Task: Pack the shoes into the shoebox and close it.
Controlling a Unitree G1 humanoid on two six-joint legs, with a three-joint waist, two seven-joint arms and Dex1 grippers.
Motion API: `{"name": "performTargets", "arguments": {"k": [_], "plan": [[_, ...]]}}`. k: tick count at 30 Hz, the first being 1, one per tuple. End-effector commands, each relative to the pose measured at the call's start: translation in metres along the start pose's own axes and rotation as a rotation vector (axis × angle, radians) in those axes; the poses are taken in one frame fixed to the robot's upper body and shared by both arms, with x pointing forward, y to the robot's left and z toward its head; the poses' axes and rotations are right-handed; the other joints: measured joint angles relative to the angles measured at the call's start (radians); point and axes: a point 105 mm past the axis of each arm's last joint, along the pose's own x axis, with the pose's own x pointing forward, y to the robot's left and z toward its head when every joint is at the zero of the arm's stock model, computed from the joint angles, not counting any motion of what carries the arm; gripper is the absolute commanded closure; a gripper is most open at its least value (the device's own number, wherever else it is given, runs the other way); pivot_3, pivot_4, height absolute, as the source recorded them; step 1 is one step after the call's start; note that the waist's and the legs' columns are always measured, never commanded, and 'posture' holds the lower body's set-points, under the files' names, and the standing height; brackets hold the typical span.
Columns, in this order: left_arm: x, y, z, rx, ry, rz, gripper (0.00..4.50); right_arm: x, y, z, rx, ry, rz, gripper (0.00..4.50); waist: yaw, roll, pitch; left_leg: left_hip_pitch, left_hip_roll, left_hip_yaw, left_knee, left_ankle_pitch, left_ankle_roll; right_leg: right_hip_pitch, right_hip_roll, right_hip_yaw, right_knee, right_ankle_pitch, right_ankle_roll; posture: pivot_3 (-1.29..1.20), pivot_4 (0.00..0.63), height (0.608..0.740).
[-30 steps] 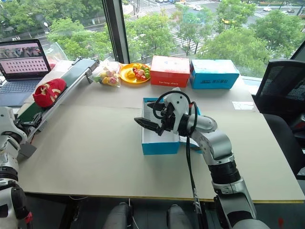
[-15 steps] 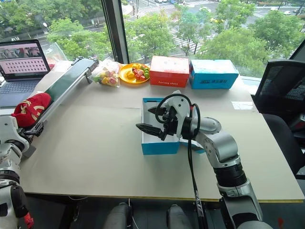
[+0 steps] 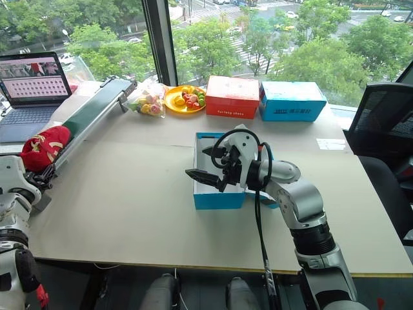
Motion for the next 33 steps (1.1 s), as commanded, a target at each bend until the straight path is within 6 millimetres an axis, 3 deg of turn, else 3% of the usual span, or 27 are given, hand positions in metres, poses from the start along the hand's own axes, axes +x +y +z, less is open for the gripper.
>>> {"name": "performTargets", "arguments": {"k": [1,5,9,14,17,25,28,33], "plan": [[0.011,-0.028,0.067,0.031,-0.244,-0.090,2.30,-0.003,-0.002,0.016,-0.034,-0.064,-0.010,0.00,0.002,0.000,0.000,0.000,0.000,0.000,0.000,0.000,0.000,0.000,0.000,0.000,0.000,0.000,0.000,0.00,0.150,0.739],[0.012,-0.084,0.092,0.038,-0.325,-0.263,2.30,-0.005,-0.015,0.034,0.055,-0.185,-0.063,0.00,0.009,0.000,0.000,-0.002,0.000,0.000,0.001,0.000,0.000,0.000,0.000,0.000,0.000,0.000,0.000,0.00,0.150,0.739],[-0.001,-0.161,0.101,0.039,-0.337,-0.504,2.30,-0.019,-0.022,0.066,0.347,-0.412,-0.020,0.00,0.011,0.000,0.000,-0.002,0.000,-0.001,0.001,0.001,0.000,0.000,0.000,0.000,0.000,0.000,0.000,0.00,0.150,0.739],[-0.022,-0.226,0.119,-0.025,-0.356,-0.691,2.30,-0.026,-0.035,0.060,0.574,-0.432,-0.054,0.00,0.008,-0.001,0.000,-0.003,0.000,-0.002,0.001,0.001,0.001,0.000,0.000,-0.001,0.000,0.000,0.000,0.00,0.150,0.739],[-0.034,-0.257,0.114,-0.036,-0.325,-0.779,2.30,-0.030,-0.036,0.054,0.650,-0.448,-0.060,0.00,-0.005,0.000,0.000,-0.002,0.000,-0.002,0.001,0.001,0.001,0.000,0.000,0.000,0.000,0.000,0.000,0.00,0.150,0.739],[-0.073,-0.324,0.100,-0.131,-0.238,-0.944,2.30,-0.034,-0.042,0.028,0.752,-0.446,-0.141,0.00,-0.014,0.000,0.000,-0.003,0.000,-0.004,0.002,0.001,0.001,0.001,0.000,0.000,0.000,0.000,0.001,0.00,0.150,0.739],[-0.076,-0.329,0.091,-0.114,-0.208,-0.939,2.30,-0.033,-0.046,0.026,0.762,-0.451,-0.175,0.00,-0.019,0.000,0.000,-0.002,0.000,-0.004,0.003,0.001,0.001,0.001,0.001,0.000,0.001,0.000,0.001,0.00,0.150,0.739],[-0.088,-0.340,0.100,-0.163,-0.211,-0.957,2.30,-0.033,-0.054,0.015,0.794,-0.443,-0.242,0.00,-0.019,0.000,0.000,-0.002,-0.001,-0.005,0.003,0.001,0.001,0.002,0.001,0.000,0.001,0.000,0.001,0.00,0.150,0.739]]}}
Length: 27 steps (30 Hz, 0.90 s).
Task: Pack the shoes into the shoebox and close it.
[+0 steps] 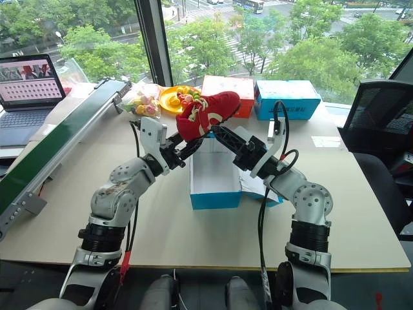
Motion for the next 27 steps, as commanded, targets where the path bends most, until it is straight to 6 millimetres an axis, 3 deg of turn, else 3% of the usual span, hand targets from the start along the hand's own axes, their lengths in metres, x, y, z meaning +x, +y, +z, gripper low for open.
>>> {"name": "performTargets", "arguments": {"k": [1,10,15,18,27], "plan": [[0.001,-0.020,0.023,0.010,-0.075,-0.041,2.30,0.000,-0.004,0.011,-0.010,-0.067,-0.031,0.00,0.001,0.000,0.000,0.000,0.000,0.000,0.000,0.000,0.000,0.000,0.000,0.000,0.000,0.000,0.000,0.00,0.150,0.739],[-0.007,-0.037,0.000,-0.071,-0.026,-0.050,2.30,0.002,-0.021,0.015,-0.009,-0.103,-0.082,0.00,0.002,0.000,0.000,0.000,-0.001,-0.001,0.000,0.000,0.000,0.000,0.000,0.000,0.000,0.000,0.000,0.00,0.150,0.739],[-0.011,-0.036,-0.007,-0.084,-0.010,-0.035,2.30,0.005,-0.017,0.023,-0.005,-0.133,-0.057,0.00,0.002,0.000,0.000,-0.001,-0.001,-0.001,0.000,0.000,0.000,0.000,0.000,0.000,0.000,0.000,0.000,0.00,0.150,0.739],[-0.011,-0.035,-0.004,-0.085,-0.016,-0.032,2.30,0.007,-0.014,0.024,0.000,-0.135,-0.043,0.68,0.002,0.000,0.000,-0.001,-0.001,-0.001,0.000,0.000,0.000,0.000,0.000,0.000,0.000,0.000,0.000,0.00,0.150,0.739],[-0.010,-0.034,-0.003,-0.080,-0.019,-0.034,2.30,0.012,-0.008,0.026,-0.018,-0.132,-0.033,3.78,0.003,0.000,0.000,-0.001,-0.001,-0.001,0.000,0.000,0.000,0.000,0.000,0.000,-0.001,0.000,0.000,0.00,0.150,0.739]]}}
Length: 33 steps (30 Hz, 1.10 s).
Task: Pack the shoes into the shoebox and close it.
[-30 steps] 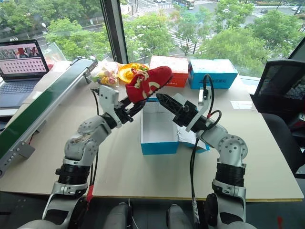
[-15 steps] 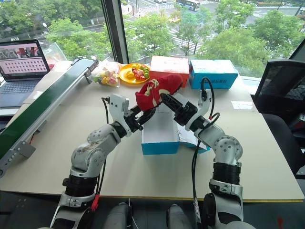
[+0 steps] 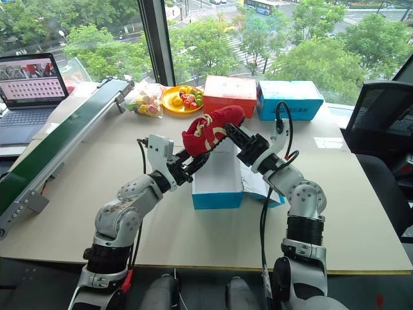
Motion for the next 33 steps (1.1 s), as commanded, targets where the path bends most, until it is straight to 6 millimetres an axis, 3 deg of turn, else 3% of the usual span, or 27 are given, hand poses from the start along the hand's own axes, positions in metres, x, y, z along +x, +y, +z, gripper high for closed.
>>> {"name": "performTargets", "arguments": {"k": [1,2,4,8,12,15,18,23,33], "plan": [[0.000,-0.007,0.013,0.021,-0.043,-0.025,2.30,0.008,0.023,0.013,-0.044,-0.033,0.081,4.09,0.000,0.000,0.000,0.000,0.000,0.000,0.000,0.000,0.000,0.000,0.000,0.000,0.000,0.000,0.000,0.00,0.150,0.739],[-0.001,-0.005,0.012,0.019,-0.040,-0.021,2.30,0.009,0.024,0.014,-0.053,-0.033,0.078,4.23,0.000,0.000,0.000,0.000,0.000,0.000,0.000,0.000,0.000,0.000,0.000,0.000,0.000,0.000,0.000,0.00,0.150,0.739],[-0.006,0.000,0.014,-0.015,-0.052,-0.019,1.33,0.011,0.025,0.017,-0.087,-0.032,0.066,4.28,-0.003,0.000,0.000,0.000,0.000,0.000,0.000,0.000,0.000,0.000,0.000,0.000,0.000,0.000,0.000,0.00,0.150,0.739],[-0.020,0.019,0.023,0.052,-0.040,-0.013,0.04,0.015,0.039,0.029,-0.209,-0.016,0.046,4.29,-0.009,0.000,0.000,0.000,0.000,0.000,0.000,0.000,0.000,0.000,0.000,0.000,0.000,0.000,0.000,0.00,0.150,0.739],[-0.045,0.052,0.032,0.152,0.012,0.018,0.04,0.023,0.055,0.046,-0.365,-0.008,0.001,4.29,-0.018,0.000,0.000,-0.001,0.000,0.000,-0.001,0.000,0.000,-0.002,0.000,0.000,0.000,0.000,0.000,0.00,0.150,0.739],[-0.069,0.082,0.035,0.225,0.082,0.072,0.04,0.034,0.053,0.040,-0.545,0.126,-0.157,4.29,-0.025,0.000,0.000,-0.001,0.000,0.000,-0.002,0.000,0.000,-0.002,0.000,0.000,-0.001,0.000,0.000,0.00,0.150,0.739],[-0.082,0.096,0.035,0.275,0.125,0.087,0.04,0.037,0.051,0.019,-0.670,0.349,-0.241,4.29,-0.026,0.001,0.000,-0.001,0.000,0.001,-0.002,0.000,0.000,-0.003,0.000,0.000,0.000,0.000,-0.001,0.00,0.150,0.739],[-0.077,0.088,0.031,0.290,0.113,0.072,0.04,0.022,0.023,-0.010,-0.720,0.617,-0.341,4.29,-0.010,0.000,0.000,-0.004,0.000,0.000,-0.003,0.000,0.000,-0.003,-0.002,-0.002,-0.002,-0.001,-0.001,0.00,0.150,0.739],[-0.073,0.079,0.024,0.271,0.085,0.086,0.04,-0.001,-0.026,-0.020,-0.804,0.769,-0.530,4.29,0.001,0.000,0.000,-0.008,0.000,0.000,-0.001,0.000,0.000,-0.007,-0.002,-0.002,-0.001,-0.001,-0.001,0.00,0.150,0.739]]}}
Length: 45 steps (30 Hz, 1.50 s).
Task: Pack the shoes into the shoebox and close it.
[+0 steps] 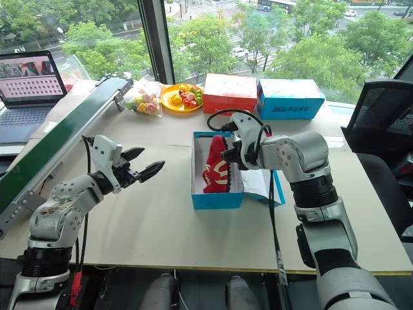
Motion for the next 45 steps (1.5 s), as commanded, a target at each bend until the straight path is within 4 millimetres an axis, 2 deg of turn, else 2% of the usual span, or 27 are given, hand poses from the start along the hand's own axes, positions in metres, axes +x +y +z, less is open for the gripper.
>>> {"name": "performTargets", "arguments": {"k": [1,7,9,12,18,19,24,26,29,31,35,39,45], "plan": [[0.000,-0.004,0.014,0.037,-0.061,0.007,0.04,0.004,-0.009,-0.005,-0.052,0.007,-0.060,4.29,0.001,0.000,0.000,0.000,0.000,0.000,0.000,0.000,0.000,0.000,0.000,0.000,0.000,0.000,0.000,0.00,0.150,0.739],[0.004,-0.008,0.014,0.029,-0.073,0.007,0.04,0.017,-0.021,-0.017,-0.146,0.041,-0.136,4.29,0.001,0.000,0.000,0.000,0.000,0.000,0.001,0.000,0.000,0.000,0.000,0.000,0.000,0.000,0.000,0.00,0.150,0.739],[0.004,-0.009,0.014,0.028,-0.074,0.005,0.00,0.020,-0.023,-0.017,-0.158,0.037,-0.155,3.29,0.002,0.000,0.000,0.000,0.000,0.000,0.001,0.000,0.000,0.001,0.000,0.000,0.000,0.000,0.000,0.00,0.150,0.739],[0.003,-0.007,0.015,0.035,-0.073,0.012,0.00,0.022,-0.017,-0.009,-0.171,-0.003,-0.142,2.42,0.006,0.000,0.000,0.000,0.000,0.000,0.002,0.000,0.000,0.001,0.000,-0.001,0.000,0.000,0.001,0.00,0.150,0.739],[-0.007,0.012,0.015,0.064,-0.057,0.074,0.00,0.016,-0.008,0.018,-0.212,-0.136,-0.139,0.31,0.003,0.000,0.000,0.000,0.000,0.000,0.001,0.000,0.000,0.001,0.000,0.000,0.001,0.000,0.001,0.00,0.150,0.739],[-0.010,0.018,0.015,0.074,-0.049,0.094,0.00,0.012,-0.007,0.027,-0.227,-0.176,-0.140,0.06,0.003,0.000,0.000,0.000,0.000,0.000,0.001,0.000,0.000,0.001,0.000,0.000,0.001,0.000,0.001,0.00,0.150,0.739],[-0.021,0.046,0.017,0.114,-0.031,0.211,0.00,-0.010,0.006,0.070,-0.255,-0.428,-0.104,0.06,0.001,0.000,0.000,0.000,0.000,0.000,0.001,0.000,0.000,0.000,0.000,0.000,0.001,0.000,0.000,0.00,0.150,0.739],[-0.025,0.058,0.018,0.123,-0.027,0.274,0.00,-0.016,0.014,0.079,-0.237,-0.495,-0.043,0.06,0.002,0.000,0.000,0.000,0.000,0.000,0.001,0.000,0.000,0.000,0.000,0.000,0.001,0.000,0.000,0.00,0.150,0.739],[-0.041,0.093,0.016,0.140,0.004,0.467,0.00,-0.025,0.024,0.088,-0.167,-0.577,0.065,0.06,0.003,0.000,0.000,0.000,0.000,0.000,0.001,0.000,0.000,0.000,0.000,-0.001,0.001,0.000,0.000,0.00,0.150,0.739],[-0.057,0.116,0.013,0.131,0.020,0.588,0.00,-0.024,0.031,0.083,-0.238,-0.582,0.090,0.06,0.003,0.000,0.000,0.000,0.000,-0.001,0.001,0.000,0.000,0.000,0.000,-0.001,0.001,0.000,0.000,0.00,0.150,0.739],[-0.084,0.148,0.012,0.119,0.017,0.728,0.00,-0.031,0.069,0.069,-0.313,-0.633,0.345,0.06,0.003,0.000,0.000,0.000,0.000,0.000,0.000,0.000,0.000,0.000,0.000,-0.001,0.000,0.000,0.000,0.00,0.150,0.739],[-0.097,0.162,0.006,0.097,0.028,0.757,0.00,-0.038,0.093,0.062,-0.302,-0.678,0.503,0.06,0.004,0.000,0.000,0.000,0.000,0.000,0.000,0.000,0.000,0.000,0.000,-0.002,0.001,0.000,0.000,0.00,0.150,0.739],[-0.104,0.171,-0.004,0.072,0.042,0.775,0.00,-0.032,0.099,0.060,-0.314,-0.728,0.503,0.06,0.007,0.000,0.000,0.000,0.000,-0.001,0.001,0.000,-0.001,0.000,0.000,-0.003,0.002,0.000,0.000,0.00,0.150,0.739]]}}
